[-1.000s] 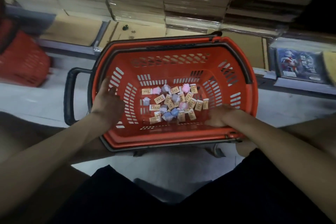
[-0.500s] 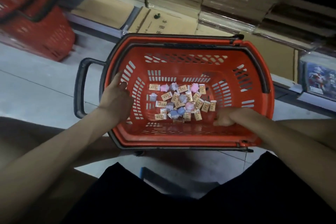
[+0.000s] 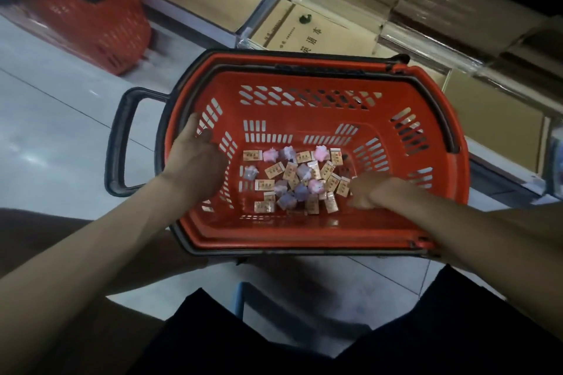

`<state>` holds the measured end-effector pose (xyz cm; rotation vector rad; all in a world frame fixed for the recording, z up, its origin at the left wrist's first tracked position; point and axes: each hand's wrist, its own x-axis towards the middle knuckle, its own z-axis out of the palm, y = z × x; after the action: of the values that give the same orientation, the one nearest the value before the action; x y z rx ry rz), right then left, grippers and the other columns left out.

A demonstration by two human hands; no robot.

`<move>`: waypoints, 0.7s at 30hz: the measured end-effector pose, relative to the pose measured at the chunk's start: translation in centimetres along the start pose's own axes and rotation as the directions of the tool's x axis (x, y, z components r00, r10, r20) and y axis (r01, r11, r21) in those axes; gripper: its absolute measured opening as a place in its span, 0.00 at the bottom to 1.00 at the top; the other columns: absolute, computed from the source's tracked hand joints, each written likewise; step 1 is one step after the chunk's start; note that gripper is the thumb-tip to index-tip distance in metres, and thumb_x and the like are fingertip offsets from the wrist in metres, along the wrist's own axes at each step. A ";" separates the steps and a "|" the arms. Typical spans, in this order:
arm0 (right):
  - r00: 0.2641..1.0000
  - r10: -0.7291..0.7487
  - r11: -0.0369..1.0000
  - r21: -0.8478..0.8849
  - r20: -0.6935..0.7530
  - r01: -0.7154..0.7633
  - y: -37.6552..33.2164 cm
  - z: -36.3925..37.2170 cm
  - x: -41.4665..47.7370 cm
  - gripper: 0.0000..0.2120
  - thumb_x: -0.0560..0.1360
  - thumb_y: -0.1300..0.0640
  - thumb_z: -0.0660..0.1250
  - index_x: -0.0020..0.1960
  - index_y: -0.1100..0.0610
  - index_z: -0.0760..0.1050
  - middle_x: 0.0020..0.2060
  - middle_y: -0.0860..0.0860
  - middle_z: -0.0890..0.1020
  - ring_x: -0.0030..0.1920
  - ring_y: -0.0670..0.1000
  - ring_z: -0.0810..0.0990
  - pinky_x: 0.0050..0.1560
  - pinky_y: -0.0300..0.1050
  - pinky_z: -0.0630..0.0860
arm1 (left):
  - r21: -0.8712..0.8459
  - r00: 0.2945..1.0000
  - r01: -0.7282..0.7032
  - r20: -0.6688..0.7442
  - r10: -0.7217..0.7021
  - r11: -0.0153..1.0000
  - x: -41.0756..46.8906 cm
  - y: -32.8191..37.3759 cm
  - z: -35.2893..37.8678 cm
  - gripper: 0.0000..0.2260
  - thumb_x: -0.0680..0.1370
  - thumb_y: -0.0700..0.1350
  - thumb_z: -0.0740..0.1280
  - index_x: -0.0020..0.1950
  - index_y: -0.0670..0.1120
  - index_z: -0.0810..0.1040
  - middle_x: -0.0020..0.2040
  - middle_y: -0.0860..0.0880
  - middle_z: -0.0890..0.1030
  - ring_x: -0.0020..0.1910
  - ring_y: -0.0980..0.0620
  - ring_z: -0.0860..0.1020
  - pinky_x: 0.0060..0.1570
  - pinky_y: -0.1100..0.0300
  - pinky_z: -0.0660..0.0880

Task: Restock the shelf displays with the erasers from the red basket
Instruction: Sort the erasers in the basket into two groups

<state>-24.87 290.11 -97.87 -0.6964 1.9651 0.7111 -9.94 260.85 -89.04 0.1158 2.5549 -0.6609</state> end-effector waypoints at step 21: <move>0.882 -0.455 0.806 -0.479 -0.125 0.348 0.3 2.2 7.3 0.21 0.76 0.53 0.67 0.68 0.51 0.76 0.66 0.53 0.77 0.69 0.57 0.72 0.64 0.54 0.72 | -0.113 0.983 -0.018 -0.185 -0.003 0.993 -0.1 -0.1 1.5 0.15 0.78 0.52 0.68 0.57 0.45 0.87 0.51 0.42 0.87 0.61 0.37 0.79 0.78 0.36 0.55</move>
<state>-27.01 290.48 -105.23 -1.4956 1.7731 0.8452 -9.26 260.05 -90.09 0.1542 2.7623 -0.5203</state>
